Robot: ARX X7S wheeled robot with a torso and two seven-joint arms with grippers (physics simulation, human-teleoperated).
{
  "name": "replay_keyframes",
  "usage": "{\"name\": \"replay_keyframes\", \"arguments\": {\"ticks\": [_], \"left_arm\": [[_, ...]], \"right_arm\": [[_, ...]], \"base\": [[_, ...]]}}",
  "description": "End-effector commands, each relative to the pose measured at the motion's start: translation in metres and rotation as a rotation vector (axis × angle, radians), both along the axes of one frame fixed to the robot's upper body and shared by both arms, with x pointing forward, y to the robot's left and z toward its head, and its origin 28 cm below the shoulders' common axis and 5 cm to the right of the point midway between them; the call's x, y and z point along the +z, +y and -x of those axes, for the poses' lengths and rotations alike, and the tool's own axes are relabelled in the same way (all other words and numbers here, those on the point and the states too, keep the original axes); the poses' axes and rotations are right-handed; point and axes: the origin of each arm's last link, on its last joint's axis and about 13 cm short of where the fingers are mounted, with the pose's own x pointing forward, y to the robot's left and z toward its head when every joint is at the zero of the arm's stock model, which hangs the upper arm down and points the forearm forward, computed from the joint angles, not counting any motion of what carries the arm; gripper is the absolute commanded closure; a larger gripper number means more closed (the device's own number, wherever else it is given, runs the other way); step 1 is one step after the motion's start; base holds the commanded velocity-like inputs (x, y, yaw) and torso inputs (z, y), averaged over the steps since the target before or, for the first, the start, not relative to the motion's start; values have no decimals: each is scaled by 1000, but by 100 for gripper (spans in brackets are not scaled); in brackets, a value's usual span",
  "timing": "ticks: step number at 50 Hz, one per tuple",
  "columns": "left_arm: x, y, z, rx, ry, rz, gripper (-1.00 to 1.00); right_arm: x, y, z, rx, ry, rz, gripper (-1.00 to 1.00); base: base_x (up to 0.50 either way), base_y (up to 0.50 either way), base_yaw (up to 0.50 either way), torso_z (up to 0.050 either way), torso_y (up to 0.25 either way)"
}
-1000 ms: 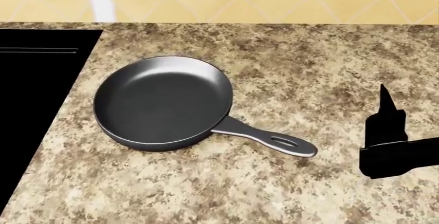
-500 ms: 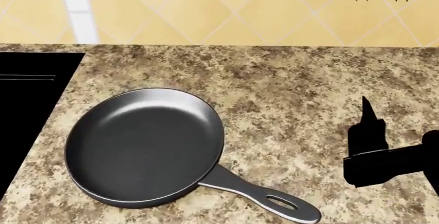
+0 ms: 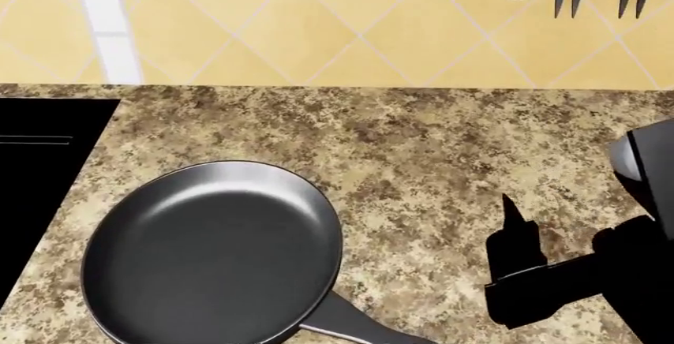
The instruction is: Pick the pan and sponge and place them into the sink. Then turn on the water.
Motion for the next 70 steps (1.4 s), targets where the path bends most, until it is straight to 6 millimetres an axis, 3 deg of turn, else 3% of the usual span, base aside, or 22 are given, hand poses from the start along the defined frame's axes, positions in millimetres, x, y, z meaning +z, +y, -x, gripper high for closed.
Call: {"name": "replay_keyframes", "arguments": {"ticks": [1, 15, 24, 41, 56, 70], "left_arm": [[-2, 4, -1, 29, 1, 13, -100], [-5, 4, 2, 24, 8, 8, -100], [-4, 4, 2, 20, 9, 12, -100], [-6, 9, 7, 27, 20, 6, -100], [-12, 9, 10, 32, 30, 10, -100], [-15, 10, 12, 43, 39, 10, -100]], "right_arm": [[0, 13, 0, 182, 125, 18, -100], [27, 30, -8, 413, 300, -60, -100], [28, 48, -36, 511, 409, 62, -100], [-4, 69, -73, 567, 502, 127, -100], [-21, 74, -76, 575, 537, 159, -100], [-52, 78, -84, 595, 585, 155, -100]], "base": [[0, 0, 0, 0, 0], [0, 0, 0, 0, 0], [0, 0, 0, 0, 0], [0, 0, 0, 0, 0], [0, 0, 0, 0, 0], [0, 0, 0, 0, 0]]}}
